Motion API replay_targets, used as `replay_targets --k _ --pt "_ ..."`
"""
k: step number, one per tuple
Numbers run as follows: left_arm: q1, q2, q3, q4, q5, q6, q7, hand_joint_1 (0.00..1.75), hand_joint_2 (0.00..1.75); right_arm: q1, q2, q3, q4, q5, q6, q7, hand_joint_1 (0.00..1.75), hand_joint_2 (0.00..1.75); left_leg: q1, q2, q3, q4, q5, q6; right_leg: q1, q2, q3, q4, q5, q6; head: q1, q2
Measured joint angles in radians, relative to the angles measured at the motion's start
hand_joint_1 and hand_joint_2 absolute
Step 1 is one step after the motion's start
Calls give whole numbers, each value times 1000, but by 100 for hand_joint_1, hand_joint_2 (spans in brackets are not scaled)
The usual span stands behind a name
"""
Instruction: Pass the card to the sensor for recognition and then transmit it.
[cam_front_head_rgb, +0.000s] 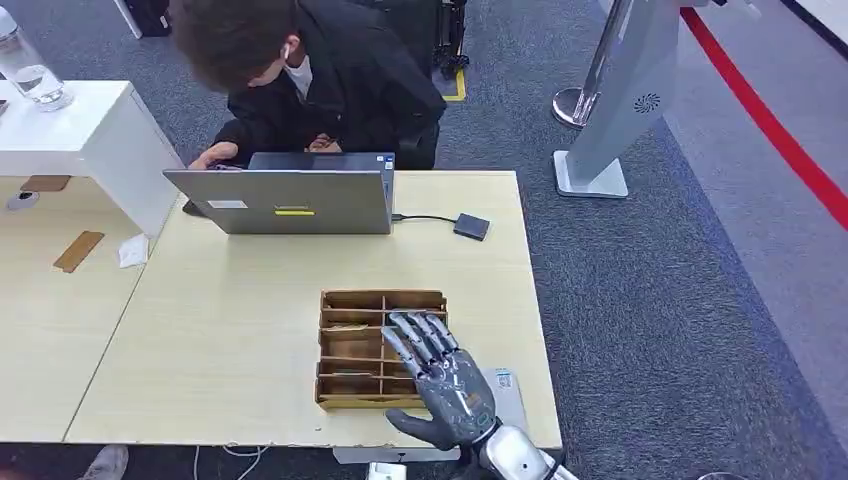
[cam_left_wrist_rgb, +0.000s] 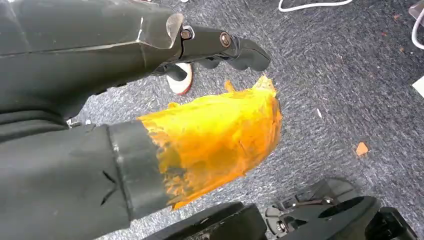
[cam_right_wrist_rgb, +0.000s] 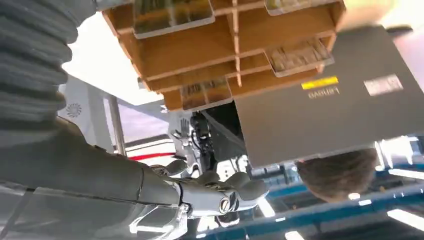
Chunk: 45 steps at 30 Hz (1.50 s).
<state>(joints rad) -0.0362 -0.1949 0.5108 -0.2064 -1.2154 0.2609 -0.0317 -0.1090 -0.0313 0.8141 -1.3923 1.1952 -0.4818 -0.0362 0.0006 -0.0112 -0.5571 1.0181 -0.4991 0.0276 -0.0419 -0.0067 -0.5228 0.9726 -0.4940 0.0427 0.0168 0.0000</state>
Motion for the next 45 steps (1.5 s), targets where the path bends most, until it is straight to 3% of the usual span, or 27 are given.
replay_targets --k 15,30,37,45 --pt "0 0 11 0 -11 -1 0 0 0 -22 0 11 79 21 52 35 0 175 0 0 0 0 0 0 0 0 0 0 0 0 0 0" --pt "0 0 14 0 -17 -4 0 0 0 -25 0 11 92 21 69 44 14 175 0 0 0 0 0 0 0 0 0 0 0 0 0 0" --pt "0 0 14 0 -23 -4 0 0 0 -25 0 11 90 19 78 45 35 175 0 0 0 0 0 0 0 0 0 0 0 0 0 0" --pt "0 0 14 0 -25 -4 0 0 0 -25 0 11 90 13 79 46 33 175 0 0 0 0 0 0 0 0 0 0 0 0 0 0"
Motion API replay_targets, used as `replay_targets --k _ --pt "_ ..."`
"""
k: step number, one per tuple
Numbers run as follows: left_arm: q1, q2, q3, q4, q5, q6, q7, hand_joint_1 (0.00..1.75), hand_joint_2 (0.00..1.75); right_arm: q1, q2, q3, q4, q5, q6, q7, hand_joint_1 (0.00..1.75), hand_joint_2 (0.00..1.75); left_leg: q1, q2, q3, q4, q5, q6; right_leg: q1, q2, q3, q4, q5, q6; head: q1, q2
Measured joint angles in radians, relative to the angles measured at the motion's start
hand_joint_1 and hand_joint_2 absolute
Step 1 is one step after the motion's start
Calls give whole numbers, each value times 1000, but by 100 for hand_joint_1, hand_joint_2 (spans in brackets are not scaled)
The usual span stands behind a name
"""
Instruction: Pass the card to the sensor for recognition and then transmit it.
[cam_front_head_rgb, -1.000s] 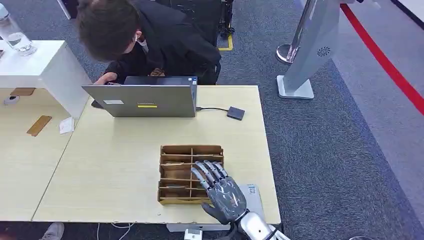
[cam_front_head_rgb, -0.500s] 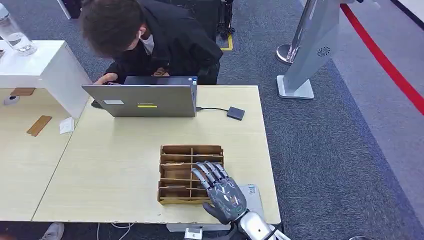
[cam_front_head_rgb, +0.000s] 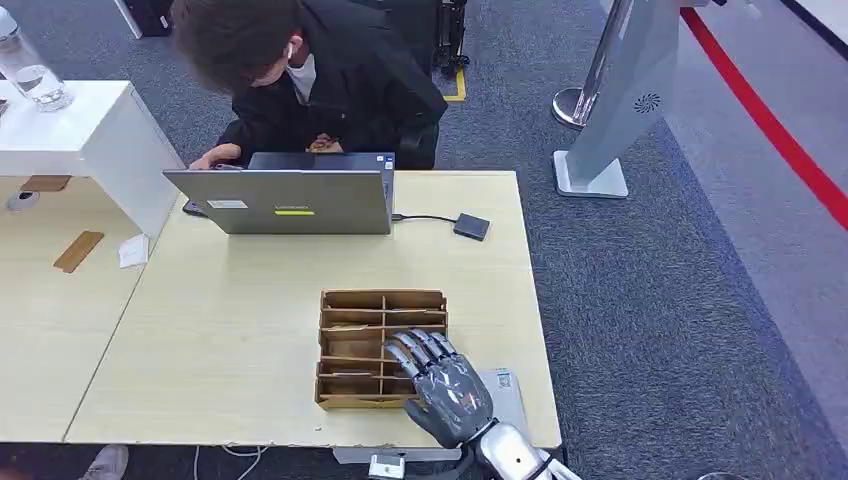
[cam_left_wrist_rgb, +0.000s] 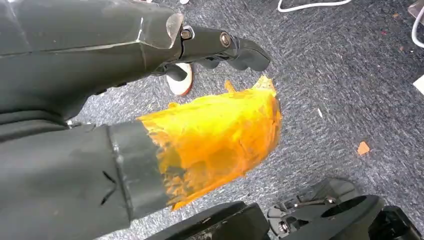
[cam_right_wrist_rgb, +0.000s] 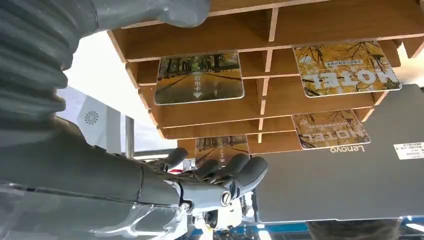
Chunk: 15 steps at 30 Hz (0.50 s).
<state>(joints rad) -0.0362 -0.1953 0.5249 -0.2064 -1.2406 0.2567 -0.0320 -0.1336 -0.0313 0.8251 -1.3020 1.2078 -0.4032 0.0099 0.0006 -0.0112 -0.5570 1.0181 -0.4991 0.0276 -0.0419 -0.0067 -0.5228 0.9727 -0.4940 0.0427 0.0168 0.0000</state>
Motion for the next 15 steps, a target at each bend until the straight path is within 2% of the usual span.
replay_targets --k 11,15 --pt "0 0 0 0 -1 0 0 0 0 0 0 0 0 -2 0 0 38 175 0 0 0 0 0 0 0 0 0 0 0 0 0 0" --pt "0 0 0 0 -1 0 0 0 0 0 0 0 0 -3 0 0 47 175 0 0 0 0 0 0 0 0 0 0 0 0 0 0"
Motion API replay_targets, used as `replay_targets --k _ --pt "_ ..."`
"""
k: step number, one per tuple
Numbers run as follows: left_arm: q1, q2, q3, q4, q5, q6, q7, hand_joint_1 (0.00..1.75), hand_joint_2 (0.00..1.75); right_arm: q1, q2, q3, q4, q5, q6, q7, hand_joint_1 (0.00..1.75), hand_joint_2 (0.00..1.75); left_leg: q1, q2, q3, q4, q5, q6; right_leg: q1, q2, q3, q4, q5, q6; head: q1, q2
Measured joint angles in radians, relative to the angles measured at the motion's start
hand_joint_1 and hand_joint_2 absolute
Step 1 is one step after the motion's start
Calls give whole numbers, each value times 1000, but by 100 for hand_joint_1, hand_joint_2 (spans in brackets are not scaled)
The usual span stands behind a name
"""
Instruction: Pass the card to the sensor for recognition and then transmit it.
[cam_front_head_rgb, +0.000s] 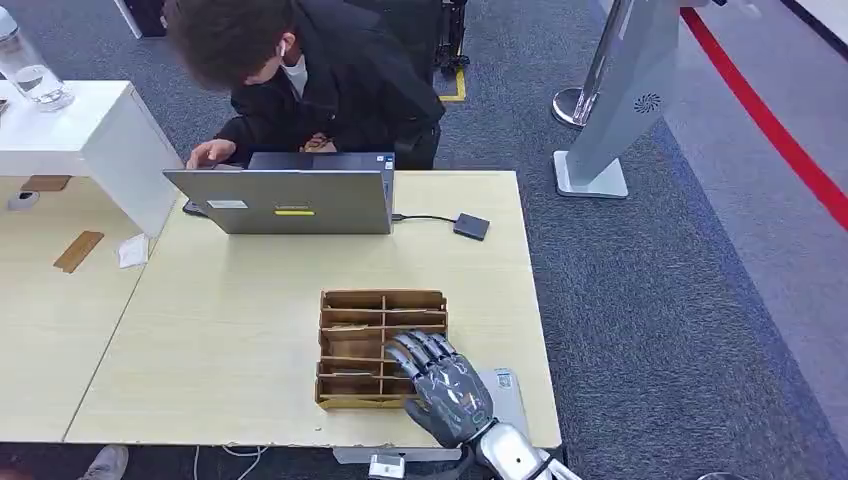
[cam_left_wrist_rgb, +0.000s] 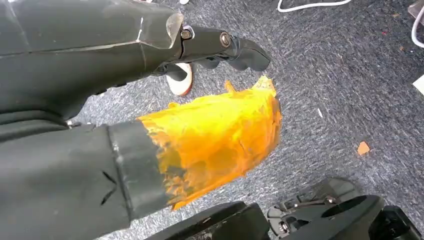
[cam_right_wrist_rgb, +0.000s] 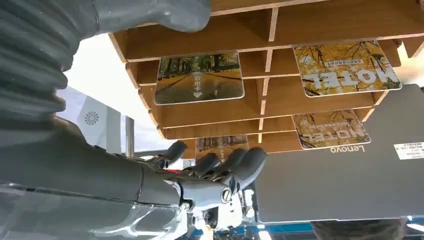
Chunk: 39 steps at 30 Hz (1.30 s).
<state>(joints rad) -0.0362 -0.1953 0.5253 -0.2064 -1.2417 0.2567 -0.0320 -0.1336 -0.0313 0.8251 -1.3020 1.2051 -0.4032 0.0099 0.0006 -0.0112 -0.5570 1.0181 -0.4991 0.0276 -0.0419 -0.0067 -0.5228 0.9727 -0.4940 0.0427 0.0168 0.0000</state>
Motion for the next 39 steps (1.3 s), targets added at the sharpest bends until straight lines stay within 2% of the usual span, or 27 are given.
replay_targets --k 5,17,21,28,37,39 --pt "0 0 0 0 -3 -1 0 0 0 0 0 0 0 -4 1 0 40 175 0 0 0 0 0 0 0 0 0 0 0 0 0 0" --pt "0 0 0 0 -9 -3 0 0 0 3 0 -8 0 -6 5 15 40 175 0 0 0 0 0 0 0 0 0 0 0 0 0 0" --pt "0 0 0 0 -10 -3 0 0 0 6 0 -17 0 -2 5 19 45 175 0 0 0 0 0 0 0 0 0 0 0 0 0 0" --pt "0 0 2 0 -15 -3 -1 0 0 12 0 -32 0 0 5 22 42 175 0 0 0 0 0 0 0 0 0 0 0 0 0 0" --pt "0 0 8 0 -15 -3 -1 0 0 14 0 -36 0 1 5 22 51 175 0 0 0 0 0 0 0 0 0 0 0 0 0 0" --pt "0 0 8 0 -15 -3 -1 0 0 14 0 -36 0 1 5 22 58 175 0 0 0 0 0 0 0 0 0 0 0 0 0 0"
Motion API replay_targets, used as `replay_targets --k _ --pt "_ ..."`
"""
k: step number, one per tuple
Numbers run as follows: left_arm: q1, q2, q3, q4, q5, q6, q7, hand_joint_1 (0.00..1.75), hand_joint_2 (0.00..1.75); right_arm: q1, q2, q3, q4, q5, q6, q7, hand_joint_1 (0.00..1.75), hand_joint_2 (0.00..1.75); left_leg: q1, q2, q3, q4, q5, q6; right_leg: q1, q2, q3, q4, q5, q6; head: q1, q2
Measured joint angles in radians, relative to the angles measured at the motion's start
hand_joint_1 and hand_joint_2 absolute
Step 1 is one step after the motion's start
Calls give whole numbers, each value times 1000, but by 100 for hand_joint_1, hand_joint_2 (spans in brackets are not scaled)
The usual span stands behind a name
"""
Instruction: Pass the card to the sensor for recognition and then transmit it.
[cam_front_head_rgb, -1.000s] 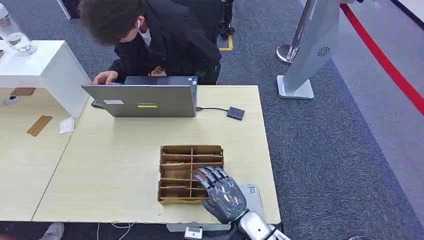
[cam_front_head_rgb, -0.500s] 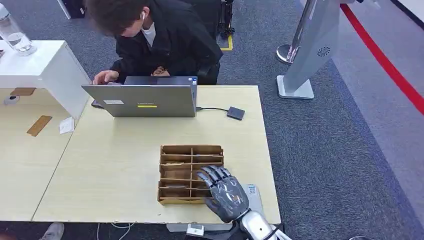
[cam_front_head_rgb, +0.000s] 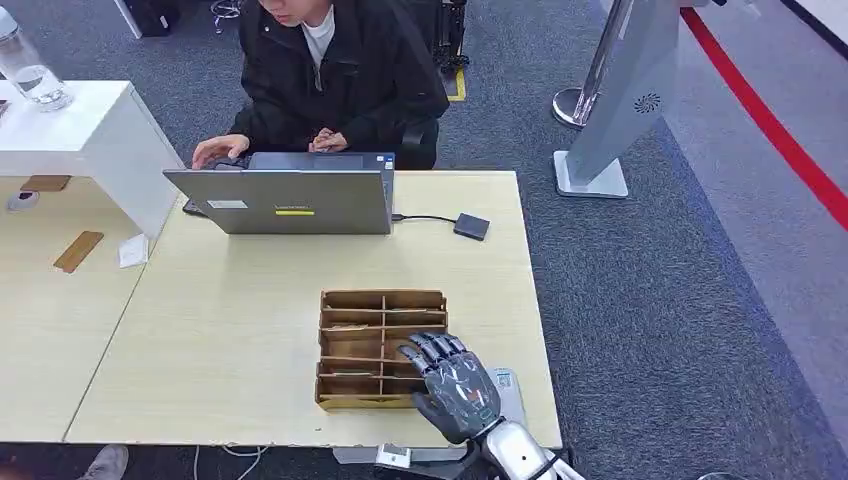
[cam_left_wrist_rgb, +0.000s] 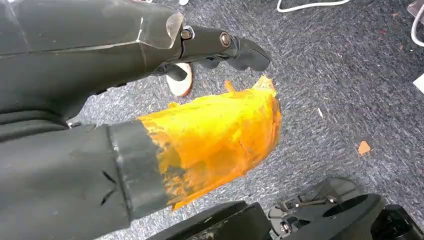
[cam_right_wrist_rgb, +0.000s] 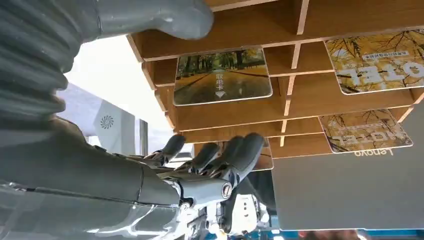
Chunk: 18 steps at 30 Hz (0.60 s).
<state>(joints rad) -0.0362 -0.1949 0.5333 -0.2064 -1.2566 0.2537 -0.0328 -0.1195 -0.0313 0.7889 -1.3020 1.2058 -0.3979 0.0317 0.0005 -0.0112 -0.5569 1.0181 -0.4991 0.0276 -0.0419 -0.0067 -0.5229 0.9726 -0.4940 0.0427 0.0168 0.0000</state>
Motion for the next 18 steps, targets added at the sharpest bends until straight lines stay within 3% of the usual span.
replay_targets --k 3,4,13,18 --pt "0 0 0 0 0 0 0 0 0 0 0 0 0 0 0 0 59 175 0 0 0 0 0 0 0 0 0 0 0 0 0 0" --pt "0 0 0 0 0 0 0 0 0 0 0 0 0 0 0 0 70 175 0 0 0 0 0 0 0 0 0 0 0 0 0 0" --pt "0 0 0 0 0 0 0 0 0 1 0 0 0 0 0 0 65 175 0 0 0 0 0 0 0 0 0 0 0 0 0 0" --pt "0 1 10 0 16 -39 2 0 0 1 0 0 2 1 4 0 66 175 0 0 0 0 0 0 0 0 0 0 0 0 0 0"
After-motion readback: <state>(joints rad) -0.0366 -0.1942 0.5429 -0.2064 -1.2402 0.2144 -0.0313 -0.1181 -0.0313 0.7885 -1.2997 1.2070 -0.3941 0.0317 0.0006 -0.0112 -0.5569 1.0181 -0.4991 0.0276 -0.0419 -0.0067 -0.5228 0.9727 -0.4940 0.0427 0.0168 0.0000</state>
